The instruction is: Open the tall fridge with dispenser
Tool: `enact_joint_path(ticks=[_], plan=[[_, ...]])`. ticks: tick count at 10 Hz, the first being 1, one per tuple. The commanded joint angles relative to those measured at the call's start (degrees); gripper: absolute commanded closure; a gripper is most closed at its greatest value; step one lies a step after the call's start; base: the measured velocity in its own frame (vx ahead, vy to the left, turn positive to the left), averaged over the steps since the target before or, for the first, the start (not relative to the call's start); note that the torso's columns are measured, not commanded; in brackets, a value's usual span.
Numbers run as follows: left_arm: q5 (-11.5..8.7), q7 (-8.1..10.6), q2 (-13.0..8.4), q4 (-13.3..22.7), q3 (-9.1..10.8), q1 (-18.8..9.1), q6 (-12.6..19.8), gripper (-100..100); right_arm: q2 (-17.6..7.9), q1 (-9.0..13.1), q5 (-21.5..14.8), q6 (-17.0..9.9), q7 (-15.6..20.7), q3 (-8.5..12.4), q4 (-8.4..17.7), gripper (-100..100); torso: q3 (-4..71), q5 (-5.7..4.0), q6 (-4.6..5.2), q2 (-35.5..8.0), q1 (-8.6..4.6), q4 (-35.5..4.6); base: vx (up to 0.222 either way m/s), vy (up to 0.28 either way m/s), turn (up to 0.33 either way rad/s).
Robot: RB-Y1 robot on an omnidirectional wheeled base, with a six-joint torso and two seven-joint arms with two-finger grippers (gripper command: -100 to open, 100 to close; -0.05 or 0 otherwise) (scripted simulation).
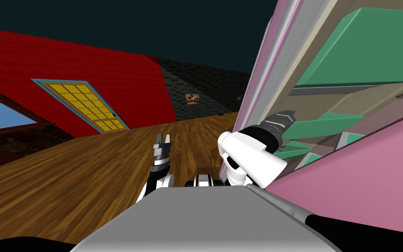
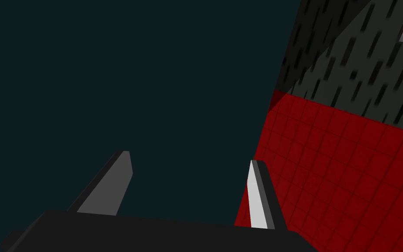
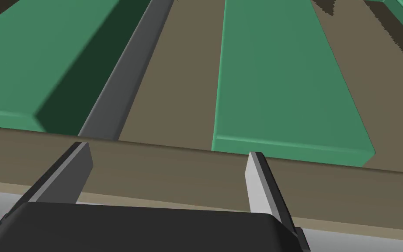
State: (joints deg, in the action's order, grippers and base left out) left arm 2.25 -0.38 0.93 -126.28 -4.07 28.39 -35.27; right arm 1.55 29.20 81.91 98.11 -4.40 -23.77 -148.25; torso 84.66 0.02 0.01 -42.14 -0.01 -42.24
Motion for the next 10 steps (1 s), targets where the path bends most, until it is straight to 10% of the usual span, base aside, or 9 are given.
enact_joint_path(ticks=[1,2,10], plan=[[0.0,0.0,0.0,0.0,0.0,0.0,0.0,0,0.14,0.98,0.34,0.09,0.49,0.45,0.4,-100,0.02,-0.04,0.0,0.02,-0.09,0.01,0.012,-0.058,-0.001],[0.0,0.0,0.0,0.0,0.0,0.0,0.0,0,-0.17,-0.72,-0.03,-0.04,-0.28,-0.11,-0.3,100,-0.06,0.01,-0.01,-0.1,0.15,-0.02,-0.019,0.076,0.067],[0.0,0.0,0.0,-0.01,-0.01,0.04,-0.01,0,0.82,2.16,-5.19,-1.76,-1.66,6.88,5.0,100,-0.08,-0.02,0.0,-0.13,0.03,-0.04,0.235,0.033,-0.053]])
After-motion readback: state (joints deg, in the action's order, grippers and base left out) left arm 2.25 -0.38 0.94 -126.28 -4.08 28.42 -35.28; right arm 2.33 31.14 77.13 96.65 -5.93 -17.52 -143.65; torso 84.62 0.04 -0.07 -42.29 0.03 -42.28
